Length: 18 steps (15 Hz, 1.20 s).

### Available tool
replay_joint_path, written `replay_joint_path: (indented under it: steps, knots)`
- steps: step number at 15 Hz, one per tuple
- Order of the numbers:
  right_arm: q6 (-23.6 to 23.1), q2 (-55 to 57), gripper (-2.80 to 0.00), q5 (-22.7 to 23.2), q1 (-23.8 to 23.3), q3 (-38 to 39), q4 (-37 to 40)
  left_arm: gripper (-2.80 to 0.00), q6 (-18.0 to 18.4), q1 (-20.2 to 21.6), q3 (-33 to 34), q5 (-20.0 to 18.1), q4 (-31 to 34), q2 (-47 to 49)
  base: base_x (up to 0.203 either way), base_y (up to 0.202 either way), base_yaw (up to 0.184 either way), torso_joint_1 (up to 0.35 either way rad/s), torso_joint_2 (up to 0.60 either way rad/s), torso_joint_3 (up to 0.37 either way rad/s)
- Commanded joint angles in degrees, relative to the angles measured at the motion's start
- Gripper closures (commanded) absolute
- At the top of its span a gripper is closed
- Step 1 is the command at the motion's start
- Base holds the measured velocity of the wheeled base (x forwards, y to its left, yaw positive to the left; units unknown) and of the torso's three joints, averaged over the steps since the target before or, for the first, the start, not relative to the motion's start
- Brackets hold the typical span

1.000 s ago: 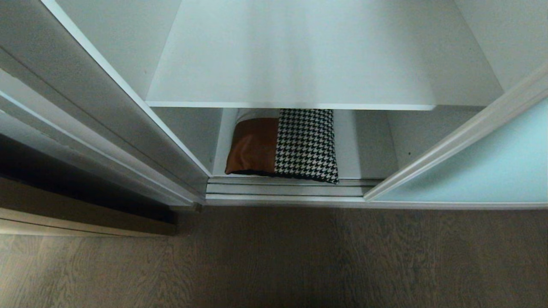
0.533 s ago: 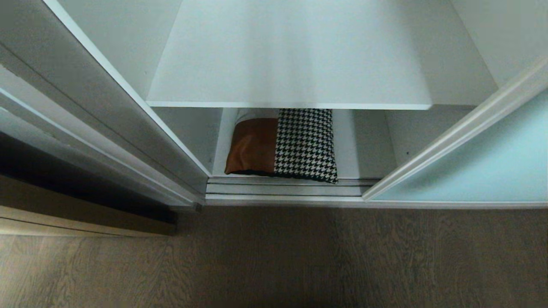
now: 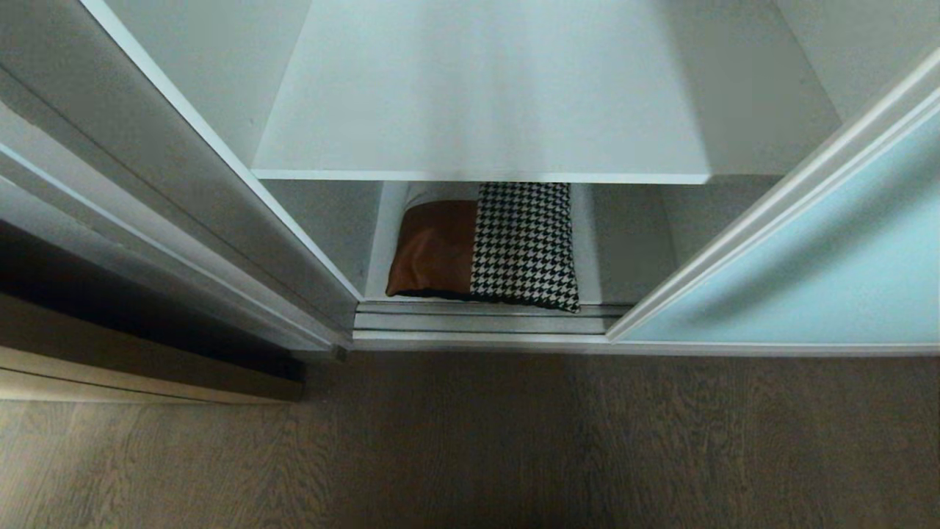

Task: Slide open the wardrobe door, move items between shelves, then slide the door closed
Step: Close the door

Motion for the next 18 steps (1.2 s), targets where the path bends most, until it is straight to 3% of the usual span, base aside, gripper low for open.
replay_joint_path:
  steps: [1,6,9,18]
  knots:
    - [-0.23,-1.13,0.00,0.37,1.74,0.18,1.13,0.00,-0.01,0.02,0.09,-0.01,0.00,0.09,0.000,0.000,0.000,0.000,0.00,0.000]
    - [-4.40,-0.09,0.00,0.40,8.68,0.51,2.96,0.00,-0.01,0.02,0.09,-0.01,0.00,0.09,0.000,0.000,0.000,0.000,0.00,0.000]
    - [-4.64,2.12,0.00,-0.58,13.01,0.06,2.32,0.00,-0.01,0.02,0.09,-0.01,0.00,0.09,0.000,0.000,0.000,0.000,0.00,0.000]
    - [-9.03,9.15,0.00,-4.95,24.48,-3.06,-2.81,0.00,-0.01,0.02,0.09,-0.01,-0.08,0.09,0.000,0.000,0.000,0.000,0.00,0.000]
